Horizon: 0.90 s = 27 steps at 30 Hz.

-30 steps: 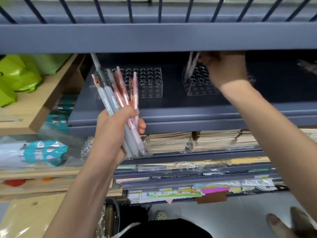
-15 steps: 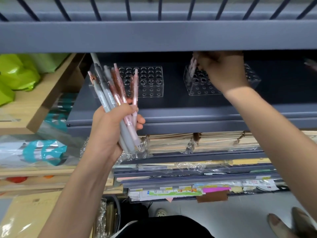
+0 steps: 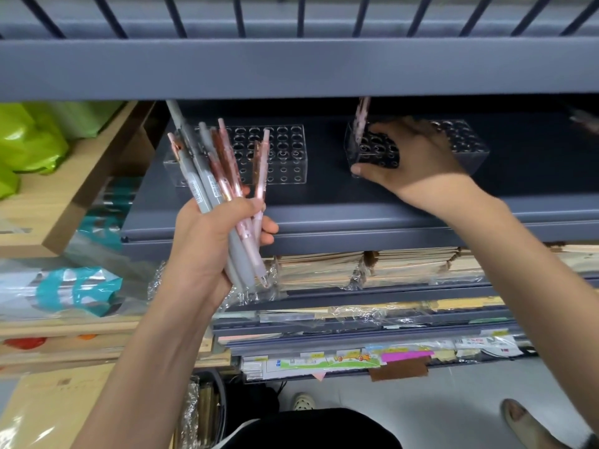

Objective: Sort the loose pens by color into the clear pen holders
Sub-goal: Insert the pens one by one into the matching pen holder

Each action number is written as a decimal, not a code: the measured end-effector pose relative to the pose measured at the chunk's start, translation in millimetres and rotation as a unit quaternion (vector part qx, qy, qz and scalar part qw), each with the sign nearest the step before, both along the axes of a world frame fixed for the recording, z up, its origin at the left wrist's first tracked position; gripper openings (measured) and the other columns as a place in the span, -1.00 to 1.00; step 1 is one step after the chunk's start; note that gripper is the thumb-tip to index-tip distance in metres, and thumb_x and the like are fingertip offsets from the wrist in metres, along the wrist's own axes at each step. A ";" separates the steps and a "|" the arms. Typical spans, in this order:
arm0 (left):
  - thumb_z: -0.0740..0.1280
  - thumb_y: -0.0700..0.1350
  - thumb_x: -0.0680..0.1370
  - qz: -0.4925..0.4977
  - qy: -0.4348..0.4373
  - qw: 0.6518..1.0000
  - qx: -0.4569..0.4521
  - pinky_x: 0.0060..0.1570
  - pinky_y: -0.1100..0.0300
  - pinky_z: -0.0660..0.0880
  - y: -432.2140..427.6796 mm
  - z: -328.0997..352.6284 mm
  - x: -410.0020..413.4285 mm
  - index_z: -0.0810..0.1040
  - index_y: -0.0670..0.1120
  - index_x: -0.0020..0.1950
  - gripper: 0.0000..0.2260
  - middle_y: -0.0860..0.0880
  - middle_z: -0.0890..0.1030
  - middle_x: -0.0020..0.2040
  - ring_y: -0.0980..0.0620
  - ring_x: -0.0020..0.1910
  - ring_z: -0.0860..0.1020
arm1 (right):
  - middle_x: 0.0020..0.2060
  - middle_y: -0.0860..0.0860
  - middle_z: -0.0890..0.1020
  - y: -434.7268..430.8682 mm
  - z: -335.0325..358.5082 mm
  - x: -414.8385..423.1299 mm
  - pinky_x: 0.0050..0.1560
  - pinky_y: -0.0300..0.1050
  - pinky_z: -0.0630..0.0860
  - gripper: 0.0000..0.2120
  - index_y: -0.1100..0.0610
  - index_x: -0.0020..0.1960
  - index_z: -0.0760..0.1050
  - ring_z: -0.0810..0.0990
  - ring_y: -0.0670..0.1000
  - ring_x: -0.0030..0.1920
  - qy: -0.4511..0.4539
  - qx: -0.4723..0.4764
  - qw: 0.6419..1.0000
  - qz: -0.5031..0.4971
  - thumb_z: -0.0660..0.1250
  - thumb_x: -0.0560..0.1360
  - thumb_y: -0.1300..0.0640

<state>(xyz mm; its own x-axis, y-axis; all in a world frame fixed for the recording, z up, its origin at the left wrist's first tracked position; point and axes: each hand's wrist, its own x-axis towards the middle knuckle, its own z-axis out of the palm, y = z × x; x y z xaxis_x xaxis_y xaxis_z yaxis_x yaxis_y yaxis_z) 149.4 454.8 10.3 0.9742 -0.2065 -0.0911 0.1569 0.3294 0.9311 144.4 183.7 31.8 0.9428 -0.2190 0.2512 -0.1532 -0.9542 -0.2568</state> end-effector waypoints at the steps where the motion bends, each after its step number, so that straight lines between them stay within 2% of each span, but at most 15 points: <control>1: 0.44 -0.21 0.33 -0.001 0.000 1.000 0.001 -0.39 0.21 0.57 0.2 0.3 -0.2 0.52 -0.38 0.07 -0.61 -0.13 0.64 -0.39 -0.04 -0.40 0.65 | 0.42 0.07 0.41 0.9 0.5 -0.5 0.44 0.11 0.21 -0.34 0.00 0.42 0.39 0.30 0.16 0.44 0.002 0.006 1.000 -0.002 0.37 0.43 -0.29; 3: 0.45 -0.21 0.33 -0.001 0.000 1.000 0.002 -0.38 0.20 0.58 -0.2 0.8 -0.9 0.52 -0.33 0.05 -0.65 -0.14 0.66 -0.35 -0.05 -0.38 0.66 | 0.35 0.05 0.49 5.1 2.9 -4.5 0.41 -0.03 0.26 -0.42 0.03 0.36 0.46 0.36 0.12 0.40 -0.046 0.033 0.998 0.000 0.37 0.45 -0.26; 5: 0.47 -0.21 0.33 -0.007 0.001 1.000 0.004 -0.37 0.18 0.58 -0.8 1.5 -2.1 0.52 -0.25 0.02 -0.69 -0.15 0.67 -0.32 -0.07 -0.36 0.67 | 0.16 0.02 0.63 14.6 5.8 -12.2 0.26 -0.21 0.36 -0.60 0.07 0.19 0.58 0.52 0.05 0.24 -0.166 0.082 0.983 0.010 0.37 0.49 -0.17; 7: 0.47 -0.21 0.33 -0.019 -0.003 1.000 0.011 -0.37 0.18 0.58 -2.9 1.7 -4.1 0.53 -0.21 0.00 -0.71 -0.16 0.67 -0.31 -0.08 -0.35 0.67 | -0.08 -0.02 0.70 33.0 11.2 -20.3 0.09 -0.17 0.51 -0.74 0.08 0.00 0.65 0.63 -0.03 -0.01 -0.218 0.218 0.950 0.043 0.39 0.49 -0.11; 9: 0.48 -0.21 0.33 -0.030 -0.007 0.999 0.015 -0.37 0.17 0.58 -6.7 1.8 -6.5 0.54 -0.21 0.00 -0.72 -0.16 0.68 -0.31 -0.08 -0.35 0.67 | -0.22 -0.08 0.71 53.2 15.5 -24.8 -0.02 -0.16 0.57 -0.79 0.02 -0.11 0.67 0.65 -0.10 -0.16 -0.158 0.344 0.923 0.071 0.43 0.45 -0.11; 11: 0.47 -0.22 0.33 -0.042 -0.015 0.999 0.016 -0.37 0.17 0.59 -10.5 1.6 -8.2 0.56 -0.20 -0.03 -0.75 -0.16 0.67 -0.31 -0.09 -0.35 0.68 | -0.24 -0.13 0.71 68.9 15.8 -26.5 -0.13 -0.27 0.56 -0.82 -0.01 -0.11 0.68 0.63 -0.20 -0.23 -0.089 0.380 0.915 0.106 0.46 0.44 -0.11; 13: 0.48 -0.26 0.35 -0.061 -0.027 0.998 0.023 -0.37 0.16 0.59 -13.1 0.5 -9.6 0.57 -0.22 -0.05 -0.78 -0.17 0.68 -0.29 -0.11 -0.33 0.69 | -0.27 -0.16 0.70 77.7 15.4 -26.4 -0.24 -0.36 0.49 -0.88 0.01 -0.11 0.69 0.59 -0.25 -0.30 -0.066 0.419 0.896 0.133 0.48 0.44 -0.03; 15: 0.48 -0.31 0.41 -0.081 -0.042 0.995 0.036 -0.35 0.16 0.60 -14.7 -1.4 -11.2 0.57 -0.25 0.00 -0.80 -0.18 0.69 -0.26 -0.13 -0.29 0.70 | -0.31 -0.12 0.69 77.9 15.0 -27.7 -0.32 -0.34 0.46 -0.91 0.06 -0.14 0.68 0.56 -0.21 -0.35 -0.045 0.460 0.876 0.136 0.48 0.46 0.04; 18: 0.46 -0.29 0.41 -0.088 -0.052 0.994 0.036 -0.30 0.15 0.63 -15.6 -3.5 -11.7 0.59 -0.28 -0.02 -0.82 -0.20 0.71 -0.23 -0.18 -0.21 0.72 | -0.26 0.04 0.71 73.1 12.8 -32.6 -0.29 -0.18 0.52 -0.92 0.15 -0.10 0.67 0.60 -0.07 -0.29 -0.033 0.499 0.853 0.147 0.41 0.52 0.16; 21: 0.43 -0.24 0.37 -0.054 -0.042 0.997 0.024 -0.30 0.12 0.62 -13.2 -3.6 -7.4 0.58 -0.29 -0.12 -0.85 -0.20 0.69 -0.26 -0.21 -0.20 0.72 | -0.28 0.06 0.70 62.0 15.0 -36.7 -0.32 -0.16 0.56 -0.85 0.17 -0.11 0.60 0.63 0.02 -0.31 -0.138 0.581 0.789 0.145 0.28 0.57 0.26; 23: 0.44 -0.19 0.35 -0.038 -0.035 0.998 0.039 -0.41 0.16 0.53 -10.1 -4.1 -4.7 0.62 -0.16 -0.20 -0.93 -0.14 0.64 -0.32 -0.08 -0.37 0.63 | -0.34 0.05 0.68 47.4 20.9 -37.7 -0.36 -0.13 0.56 -0.83 0.18 -0.13 0.54 0.63 0.04 -0.38 -0.255 0.606 0.746 0.109 0.22 0.58 0.30; 25: 0.44 -0.19 0.36 -0.026 -0.027 0.999 0.032 -0.48 0.19 0.43 -8.5 -4.7 -4.2 0.58 -0.12 -0.13 -0.88 -0.10 0.61 -0.32 -0.02 -0.47 0.49 | -0.36 0.02 0.66 30.3 26.8 -36.1 -0.31 -0.07 0.56 -0.83 0.20 -0.13 0.51 0.63 0.07 -0.38 -0.348 0.571 0.741 0.069 0.20 0.59 0.33; 27: 0.43 -0.18 0.39 -0.015 -0.017 0.999 0.024 -0.50 0.21 0.40 -8.5 -5.3 -3.6 0.50 -0.13 -0.06 -0.82 -0.06 0.58 -0.33 -0.01 -0.49 0.45 | -0.38 -0.03 0.65 17.9 30.2 -32.6 -0.23 -0.01 0.57 -0.79 0.18 -0.15 0.51 0.63 0.08 -0.35 -0.390 0.527 0.754 0.049 0.17 0.59 0.33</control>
